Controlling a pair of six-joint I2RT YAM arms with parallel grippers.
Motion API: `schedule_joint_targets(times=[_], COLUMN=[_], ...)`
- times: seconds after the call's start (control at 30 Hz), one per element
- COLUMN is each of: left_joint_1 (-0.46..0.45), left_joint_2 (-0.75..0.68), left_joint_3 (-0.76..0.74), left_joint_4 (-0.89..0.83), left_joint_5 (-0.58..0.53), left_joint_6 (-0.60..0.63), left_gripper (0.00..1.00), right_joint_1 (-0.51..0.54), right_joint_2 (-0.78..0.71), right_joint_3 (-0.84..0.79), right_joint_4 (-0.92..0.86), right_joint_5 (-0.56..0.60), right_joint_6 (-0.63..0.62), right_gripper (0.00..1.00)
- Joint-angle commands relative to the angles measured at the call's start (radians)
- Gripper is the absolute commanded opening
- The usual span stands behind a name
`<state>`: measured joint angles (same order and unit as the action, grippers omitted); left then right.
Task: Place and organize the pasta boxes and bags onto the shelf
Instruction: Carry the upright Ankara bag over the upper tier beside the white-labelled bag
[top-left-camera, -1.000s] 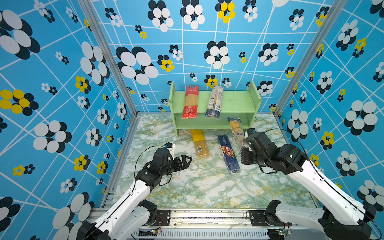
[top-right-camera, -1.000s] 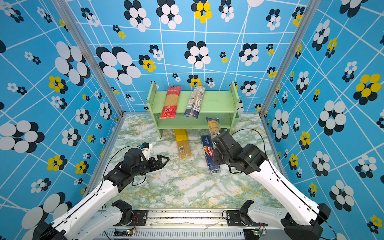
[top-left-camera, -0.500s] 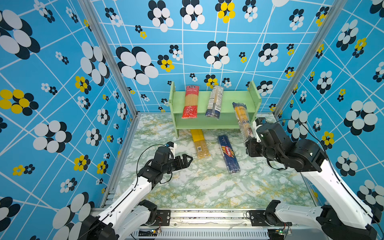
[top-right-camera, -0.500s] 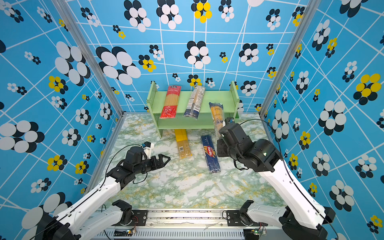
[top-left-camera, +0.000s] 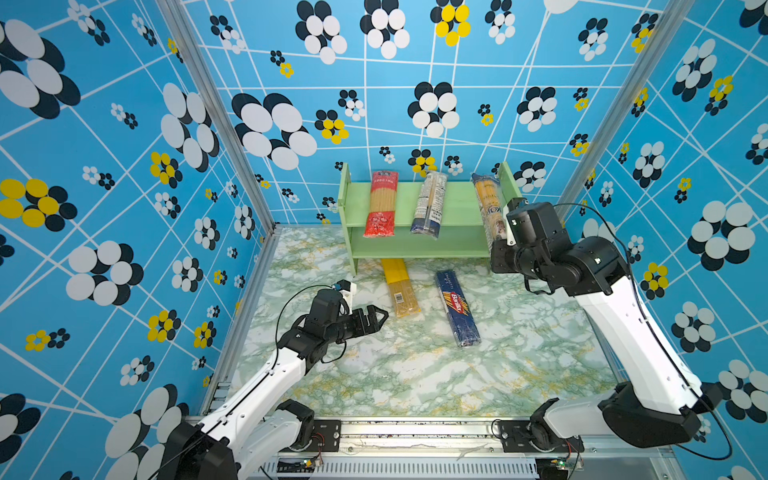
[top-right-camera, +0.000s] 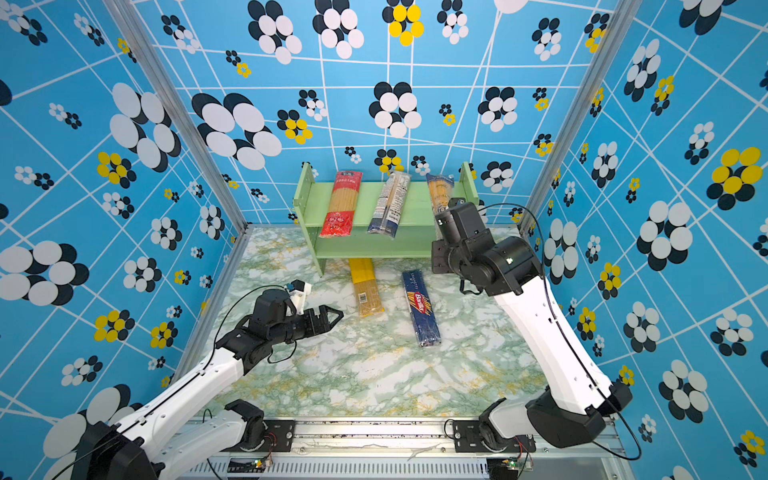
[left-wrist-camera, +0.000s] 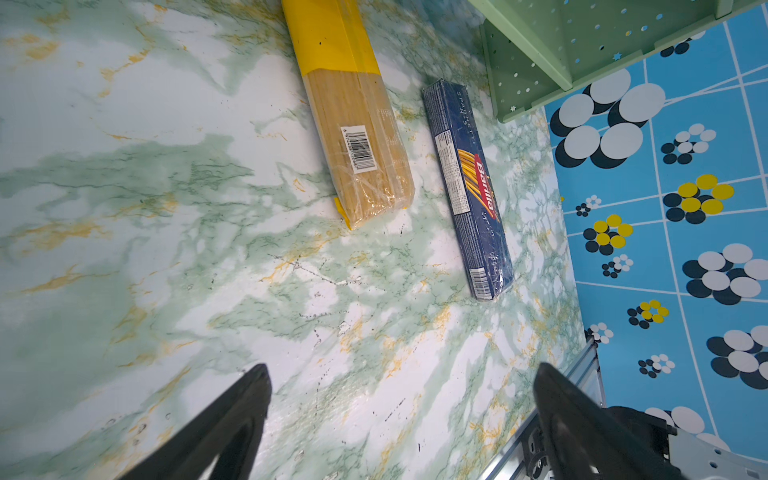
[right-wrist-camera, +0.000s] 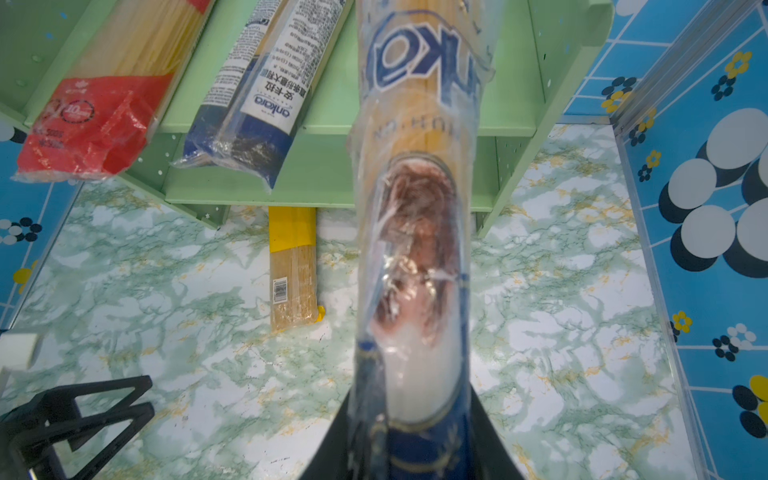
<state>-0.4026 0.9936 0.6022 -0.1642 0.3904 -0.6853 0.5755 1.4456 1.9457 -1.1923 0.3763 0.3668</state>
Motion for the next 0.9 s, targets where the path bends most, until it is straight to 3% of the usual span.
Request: schedule_joint_targets(times=[0.0,0.53,0.87], left_joint_1=[0.018,0.062,0.080], left_joint_2=[0.003,-0.014,-0.017], left_joint_3=[0.036,0.035,0.028], left_joint_4=[-0.005,-0.035,-0.041], left_joint_5=[0.012,0.025,0.025], left_joint_6=[0.034,0.047,0.049], left_gripper=[1.00,1.00,1.00], right_joint_1=[-0.017,-0.149,-0.201], right_joint_2=[0.047,0.469,0.594], right_joint_3=[0.107,0.652,0.714], right_joint_4=[0.158,0.051,0.070], right_joint_5=[0.022,-0.053,-0.111], right_joint_6=[-0.060,-0.134,-0.143], right_gripper=[0.00,0.00,0.00])
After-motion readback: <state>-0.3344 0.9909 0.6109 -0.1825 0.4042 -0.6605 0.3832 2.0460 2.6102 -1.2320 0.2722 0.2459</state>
